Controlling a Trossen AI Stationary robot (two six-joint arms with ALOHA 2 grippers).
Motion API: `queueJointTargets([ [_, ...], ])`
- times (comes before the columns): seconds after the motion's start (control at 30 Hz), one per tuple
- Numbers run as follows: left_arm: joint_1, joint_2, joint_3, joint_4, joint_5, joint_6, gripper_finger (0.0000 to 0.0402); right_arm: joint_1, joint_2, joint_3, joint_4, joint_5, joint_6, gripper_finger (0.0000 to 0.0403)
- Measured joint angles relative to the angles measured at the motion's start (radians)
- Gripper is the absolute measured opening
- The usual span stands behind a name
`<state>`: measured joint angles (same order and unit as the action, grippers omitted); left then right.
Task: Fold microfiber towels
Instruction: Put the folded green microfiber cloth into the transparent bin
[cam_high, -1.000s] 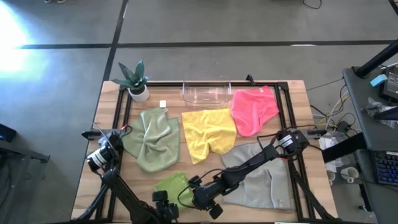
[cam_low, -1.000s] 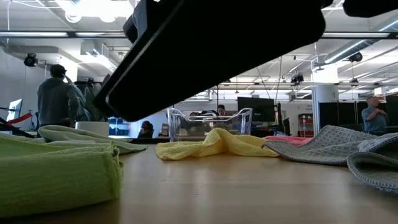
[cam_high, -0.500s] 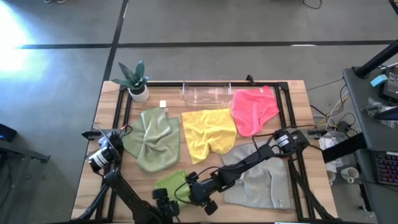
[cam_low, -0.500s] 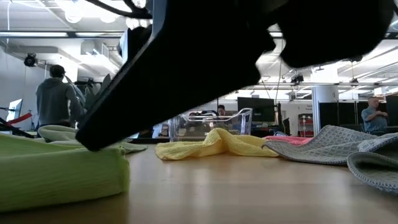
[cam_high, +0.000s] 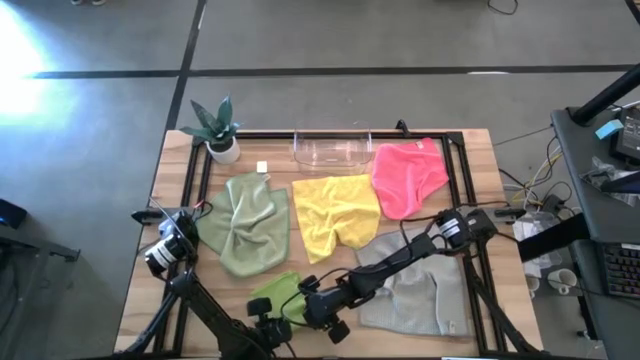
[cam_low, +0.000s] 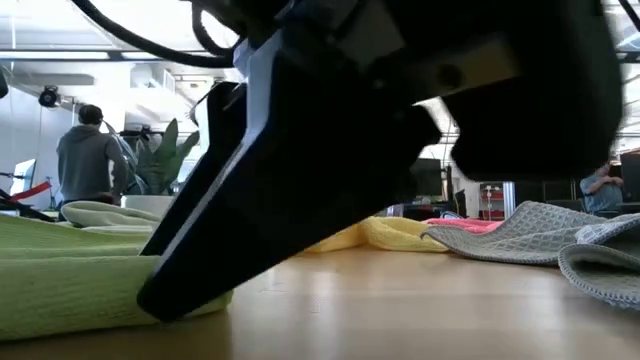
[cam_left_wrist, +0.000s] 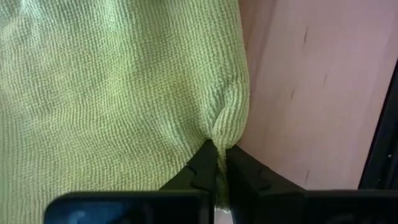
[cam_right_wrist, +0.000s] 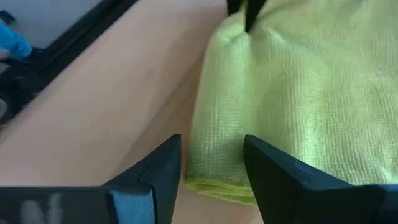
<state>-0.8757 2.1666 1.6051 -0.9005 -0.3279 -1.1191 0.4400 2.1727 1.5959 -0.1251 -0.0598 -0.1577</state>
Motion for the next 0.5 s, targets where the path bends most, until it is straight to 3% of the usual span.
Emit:
queueJointTargets([
  [0.13, 0.002, 0.000, 0.002, 0.006, 0.000, 0.000, 0.0008, -0.004, 0.000, 0.001, 0.004, 0.059, 0.000, 0.0167],
  [0.33, 0.015, -0.010, 0.002, 0.016, 0.008, -0.001, 0.0008, -0.007, 0.000, 0.001, -0.009, 0.059, 0.000, 0.0163],
  [0.5, 0.030, -0.013, 0.002, 0.026, 0.016, -0.002, 0.0008, -0.007, -0.002, 0.002, -0.075, 0.050, 0.001, 0.0129],
])
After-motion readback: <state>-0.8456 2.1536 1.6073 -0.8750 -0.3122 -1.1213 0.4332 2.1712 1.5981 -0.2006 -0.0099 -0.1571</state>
